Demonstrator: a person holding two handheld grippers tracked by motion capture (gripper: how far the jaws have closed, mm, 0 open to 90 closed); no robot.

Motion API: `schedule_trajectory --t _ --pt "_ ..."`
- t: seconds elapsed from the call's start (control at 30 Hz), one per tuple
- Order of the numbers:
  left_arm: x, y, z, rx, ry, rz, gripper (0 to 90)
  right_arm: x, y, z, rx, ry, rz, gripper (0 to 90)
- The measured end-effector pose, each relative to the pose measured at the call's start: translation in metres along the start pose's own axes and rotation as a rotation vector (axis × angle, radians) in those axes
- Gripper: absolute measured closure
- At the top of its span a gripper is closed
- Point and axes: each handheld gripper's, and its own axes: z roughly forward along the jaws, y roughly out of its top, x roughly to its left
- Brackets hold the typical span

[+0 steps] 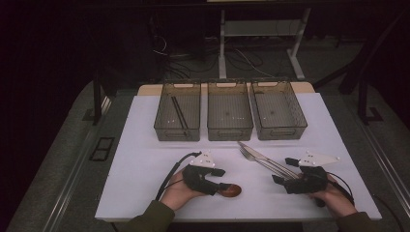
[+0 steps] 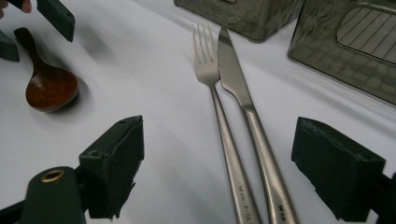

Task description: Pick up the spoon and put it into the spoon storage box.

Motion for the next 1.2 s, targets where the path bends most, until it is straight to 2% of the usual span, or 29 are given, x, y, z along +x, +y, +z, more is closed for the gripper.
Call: schedule_trajectory --t 0.27,0.47,0.57,0.67,1.2 --pt "-0.004 0.0 0.014 0.041 -0.009 0.018 43.4 0.0 0.0 0.001 0.003 0.001 -0.003 16.4" --pt "-0.004 -0.002 0.018 0.08 -0.007 0.038 46.6 0.0 0.0 0.0 0.003 0.0 -0.004 16.4" --pt "-0.005 -0.003 0.021 0.088 -0.009 0.03 48.5 0.0 0.0 0.001 0.004 0.001 -0.005 16.3" --pt "-0.004 -0.004 0.022 0.109 -0.009 0.049 49.9 0.0 0.0 0.001 0.004 0.001 -0.006 16.4" --pt "-0.01 -0.004 0.023 0.134 -0.007 0.094 54.2 0.0 0.0 0.0 0.003 -0.001 -0.005 16.4"
